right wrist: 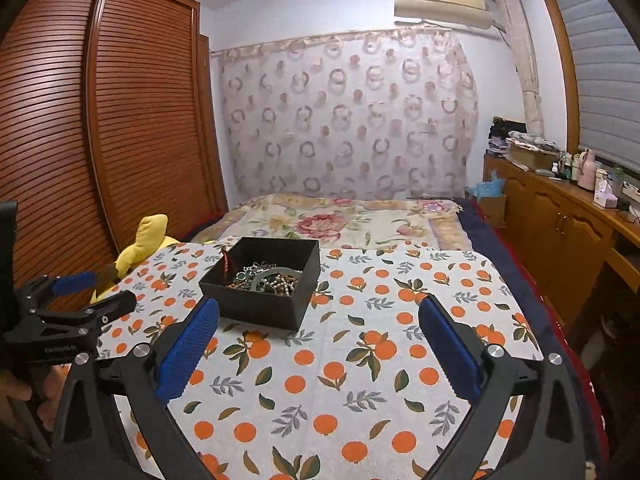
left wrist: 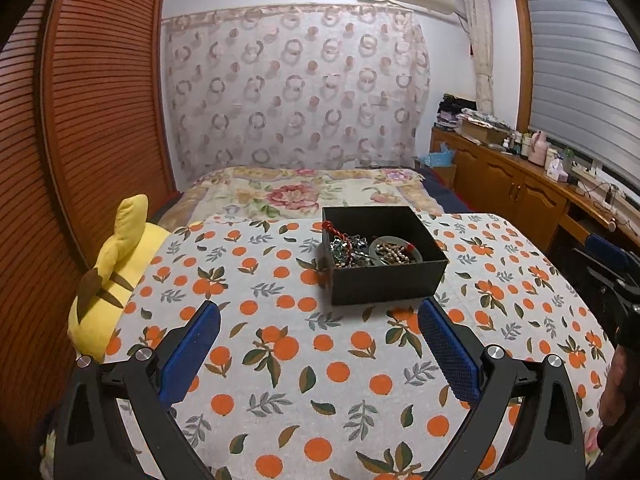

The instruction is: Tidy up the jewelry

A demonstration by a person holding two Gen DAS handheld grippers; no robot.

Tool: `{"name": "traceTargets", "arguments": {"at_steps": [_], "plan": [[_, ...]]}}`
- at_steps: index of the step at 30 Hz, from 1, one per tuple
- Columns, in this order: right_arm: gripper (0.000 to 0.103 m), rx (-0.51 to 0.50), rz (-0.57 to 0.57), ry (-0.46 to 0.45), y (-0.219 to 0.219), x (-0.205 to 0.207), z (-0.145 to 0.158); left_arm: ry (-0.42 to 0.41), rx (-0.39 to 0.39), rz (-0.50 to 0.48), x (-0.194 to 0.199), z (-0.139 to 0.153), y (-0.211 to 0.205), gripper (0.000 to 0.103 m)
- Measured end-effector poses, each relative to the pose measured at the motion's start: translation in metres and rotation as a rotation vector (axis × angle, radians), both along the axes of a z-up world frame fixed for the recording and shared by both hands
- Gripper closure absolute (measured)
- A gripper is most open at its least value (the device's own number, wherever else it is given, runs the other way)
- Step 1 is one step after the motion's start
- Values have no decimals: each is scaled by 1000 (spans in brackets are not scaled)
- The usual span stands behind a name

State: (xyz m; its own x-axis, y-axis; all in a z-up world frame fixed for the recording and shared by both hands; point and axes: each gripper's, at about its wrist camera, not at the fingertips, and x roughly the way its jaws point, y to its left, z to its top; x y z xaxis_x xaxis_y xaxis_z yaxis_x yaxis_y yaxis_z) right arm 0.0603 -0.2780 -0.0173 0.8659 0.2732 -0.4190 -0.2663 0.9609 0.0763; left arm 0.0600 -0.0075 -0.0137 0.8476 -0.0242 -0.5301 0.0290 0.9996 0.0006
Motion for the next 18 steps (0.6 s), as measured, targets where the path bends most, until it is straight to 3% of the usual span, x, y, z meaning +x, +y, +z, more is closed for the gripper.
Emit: {"name": "traceTargets", "arguments": {"at_steps": [18], "plan": [[2, 2, -2, 2, 1, 0, -3, 1, 3, 4, -1, -1, 2, 8]]}}
